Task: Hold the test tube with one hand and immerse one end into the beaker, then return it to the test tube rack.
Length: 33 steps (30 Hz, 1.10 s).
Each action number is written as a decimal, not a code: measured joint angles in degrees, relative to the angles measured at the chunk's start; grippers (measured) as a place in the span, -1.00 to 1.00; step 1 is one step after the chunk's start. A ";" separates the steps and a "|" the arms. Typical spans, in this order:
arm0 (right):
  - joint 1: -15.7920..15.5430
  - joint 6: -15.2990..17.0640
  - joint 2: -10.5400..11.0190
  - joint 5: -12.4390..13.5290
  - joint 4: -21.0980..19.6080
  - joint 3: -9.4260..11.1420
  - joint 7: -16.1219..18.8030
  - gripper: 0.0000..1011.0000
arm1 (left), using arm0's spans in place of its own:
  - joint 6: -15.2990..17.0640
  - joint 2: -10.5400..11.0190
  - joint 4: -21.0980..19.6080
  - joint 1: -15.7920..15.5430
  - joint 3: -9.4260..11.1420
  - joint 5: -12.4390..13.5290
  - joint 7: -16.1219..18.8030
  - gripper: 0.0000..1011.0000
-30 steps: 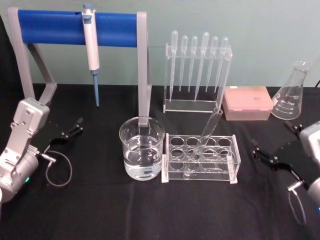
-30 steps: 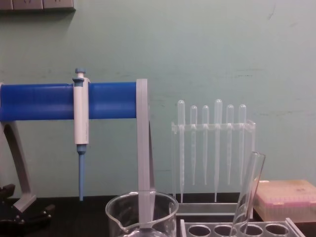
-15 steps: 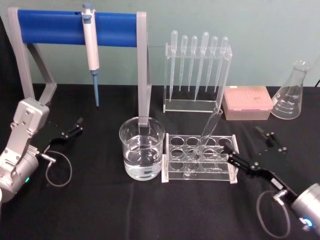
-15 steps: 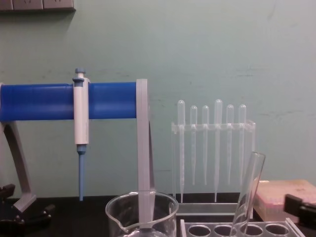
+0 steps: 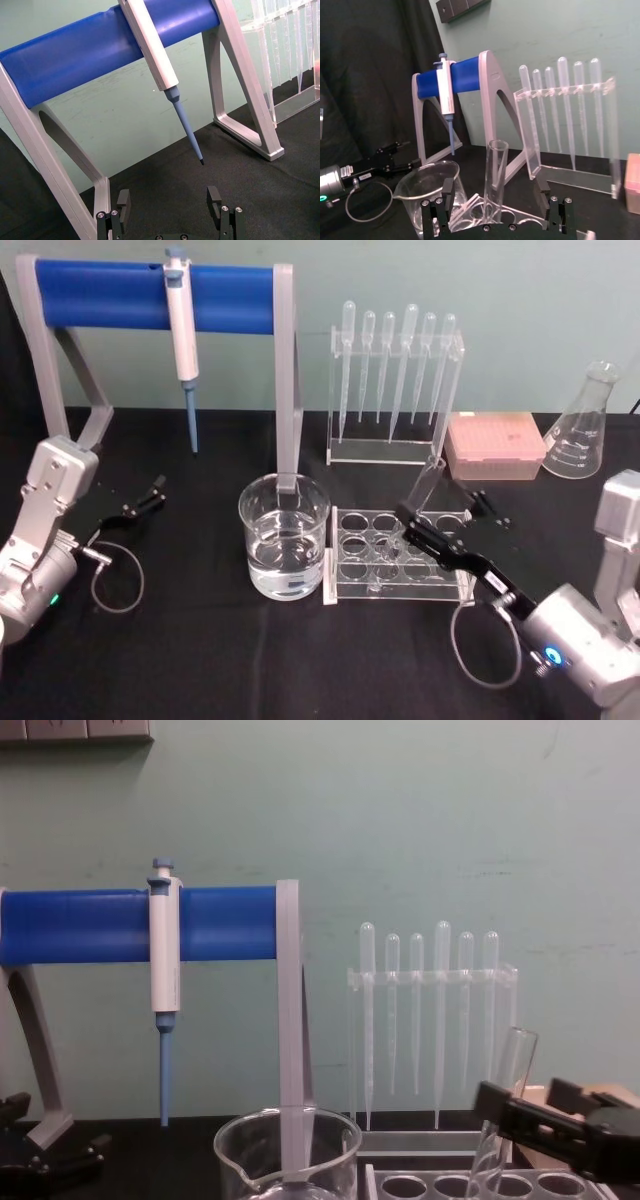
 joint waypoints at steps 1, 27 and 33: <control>0.80 0.71 -0.66 0.09 0.66 -0.17 0.27 0.99 | 0.00 0.00 0.00 0.00 0.00 0.00 0.00 0.98; 4.89 4.69 -6.85 -1.70 5.21 1.01 1.78 0.01 | 0.00 0.00 0.00 0.00 0.00 0.00 0.00 0.98; 3.84 5.15 -7.24 -2.26 4.17 2.03 1.74 -0.39 | 0.00 0.00 0.00 0.00 0.00 0.00 0.00 0.98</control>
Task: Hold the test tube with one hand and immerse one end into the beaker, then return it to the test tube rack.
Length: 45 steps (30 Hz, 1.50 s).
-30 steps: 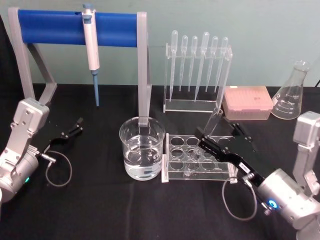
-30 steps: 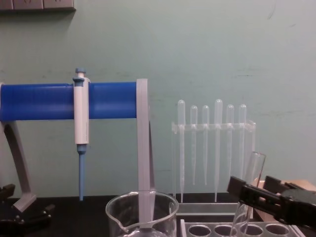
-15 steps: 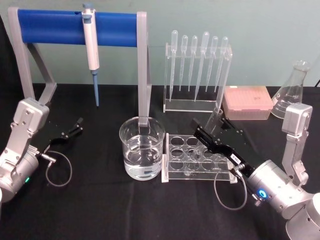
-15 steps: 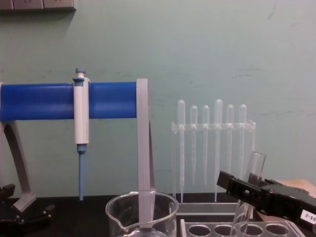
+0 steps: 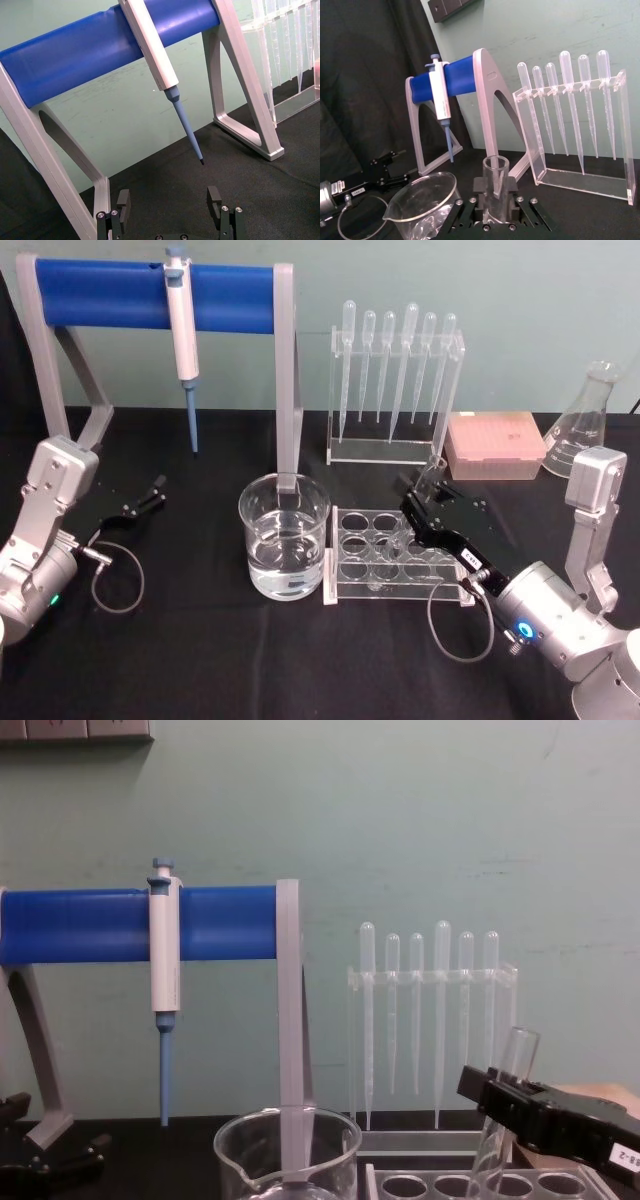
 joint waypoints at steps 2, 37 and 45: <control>-0.38 0.09 -0.10 -0.11 -0.42 0.28 -0.01 -0.50 | 0.00 0.00 0.00 0.00 0.00 0.00 0.00 0.98; 9.00 18.55 9.81 -2.94 -13.95 -2.04 2.02 -0.55 | 0.00 0.00 0.00 0.00 0.00 0.00 0.00 0.98; 9.53 19.32 10.43 -1.99 -14.11 -2.18 1.59 -0.55 | 0.00 0.00 0.00 0.00 0.00 0.00 0.00 0.98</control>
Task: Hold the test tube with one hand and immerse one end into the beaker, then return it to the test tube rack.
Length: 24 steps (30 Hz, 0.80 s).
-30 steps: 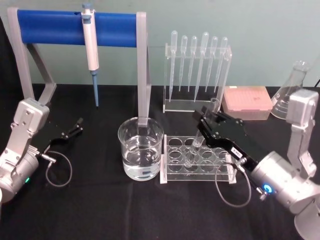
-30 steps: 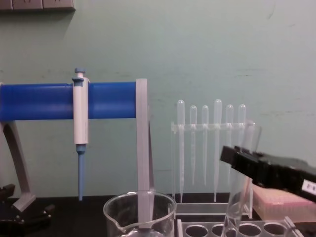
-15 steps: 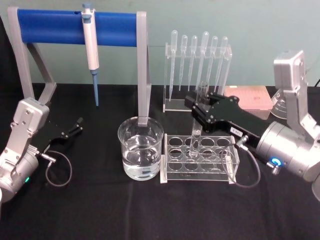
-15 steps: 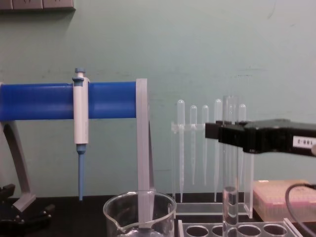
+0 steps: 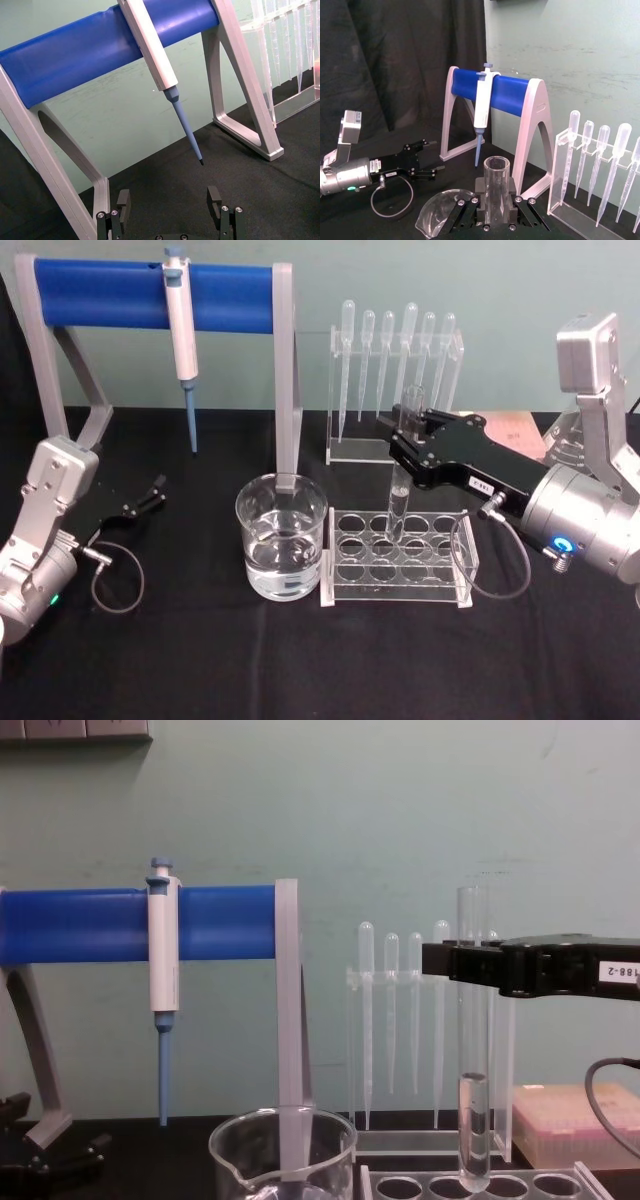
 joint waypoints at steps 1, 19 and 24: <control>0.00 0.00 -0.02 -0.02 0.00 0.00 0.00 -0.55 | 0.00 0.00 0.00 0.00 0.00 0.00 0.00 0.98; -0.05 -0.13 -0.11 -0.13 0.01 0.05 -0.08 -0.55 | 0.00 0.00 0.00 0.00 0.00 0.00 0.00 0.98; -0.07 -0.16 -0.14 -0.16 0.03 0.06 -0.08 -0.55 | 0.00 0.00 0.00 0.00 0.00 0.00 0.00 0.98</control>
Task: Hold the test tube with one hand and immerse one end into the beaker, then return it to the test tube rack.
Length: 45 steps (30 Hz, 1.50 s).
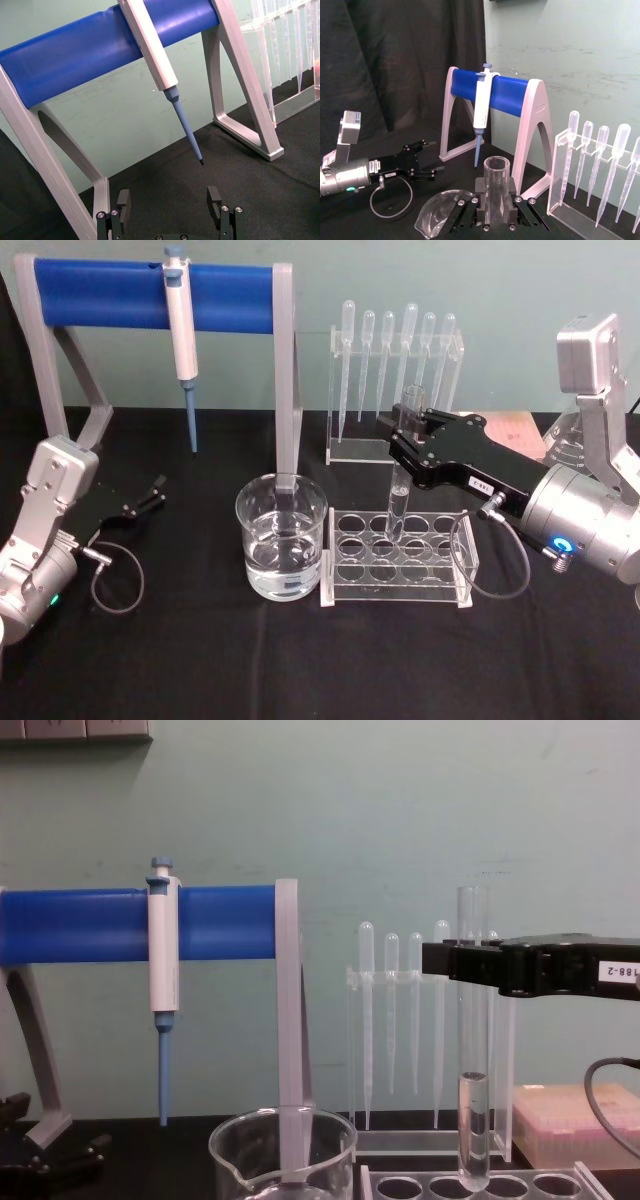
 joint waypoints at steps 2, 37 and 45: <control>0.00 -0.01 -0.01 -0.01 0.01 0.00 0.00 -0.55 | 0.00 0.00 0.00 0.00 0.00 0.00 0.00 0.98; 0.00 -0.04 -0.02 -0.04 0.06 0.00 0.00 -0.55 | 0.00 0.00 0.00 0.00 0.00 0.00 0.00 0.98; 0.00 -0.04 -0.02 -0.04 0.06 0.00 0.01 -0.56 | 0.00 0.00 0.00 0.00 0.00 0.00 0.00 0.98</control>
